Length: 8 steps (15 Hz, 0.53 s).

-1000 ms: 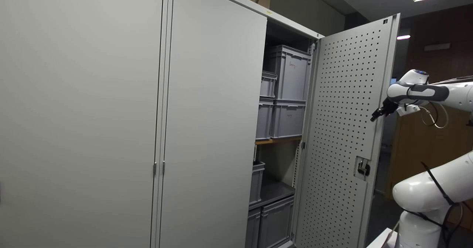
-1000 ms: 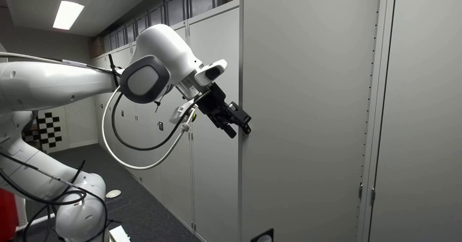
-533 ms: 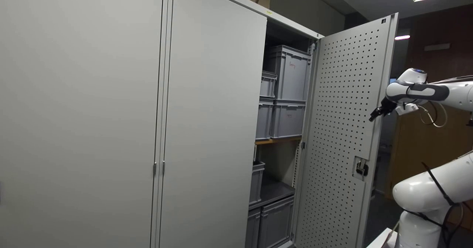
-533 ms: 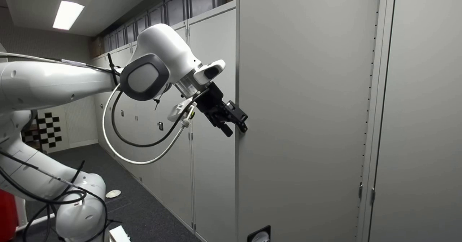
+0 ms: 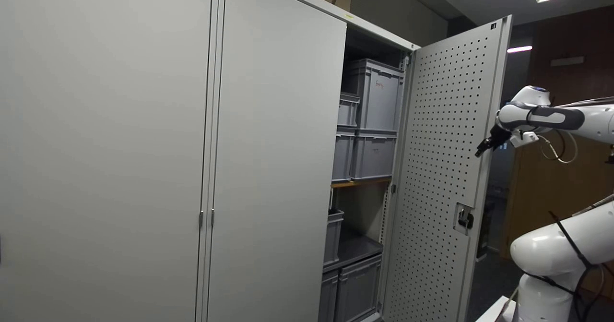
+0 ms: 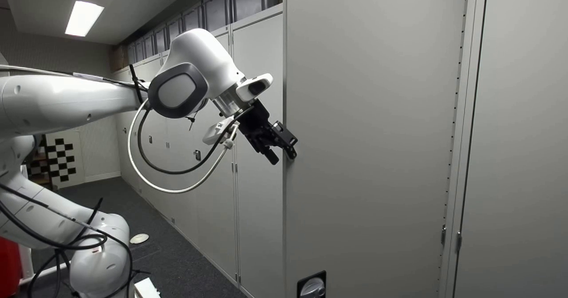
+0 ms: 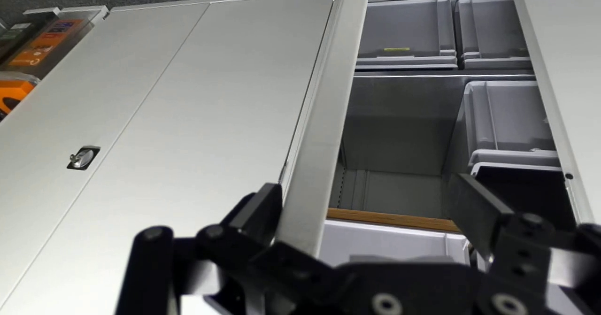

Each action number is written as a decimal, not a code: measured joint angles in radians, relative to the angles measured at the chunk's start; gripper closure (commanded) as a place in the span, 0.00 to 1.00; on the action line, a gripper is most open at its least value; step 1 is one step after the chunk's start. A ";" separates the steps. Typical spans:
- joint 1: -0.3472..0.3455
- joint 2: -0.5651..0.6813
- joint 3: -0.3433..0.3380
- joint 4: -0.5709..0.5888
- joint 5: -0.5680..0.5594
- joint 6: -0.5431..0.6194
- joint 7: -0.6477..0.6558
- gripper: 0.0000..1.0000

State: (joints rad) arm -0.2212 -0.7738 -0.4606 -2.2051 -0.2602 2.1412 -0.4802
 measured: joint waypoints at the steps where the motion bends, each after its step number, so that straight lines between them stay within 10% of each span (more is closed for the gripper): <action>1: 0.003 -0.003 0.006 -0.001 0.000 -0.006 0.004 0.00; 8: 0.028 -0.019 0.040 -0.002 0.001 -0.043 0.041 0.00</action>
State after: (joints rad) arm -0.1935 -0.7929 -0.4202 -2.2074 -0.2592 2.0984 -0.4387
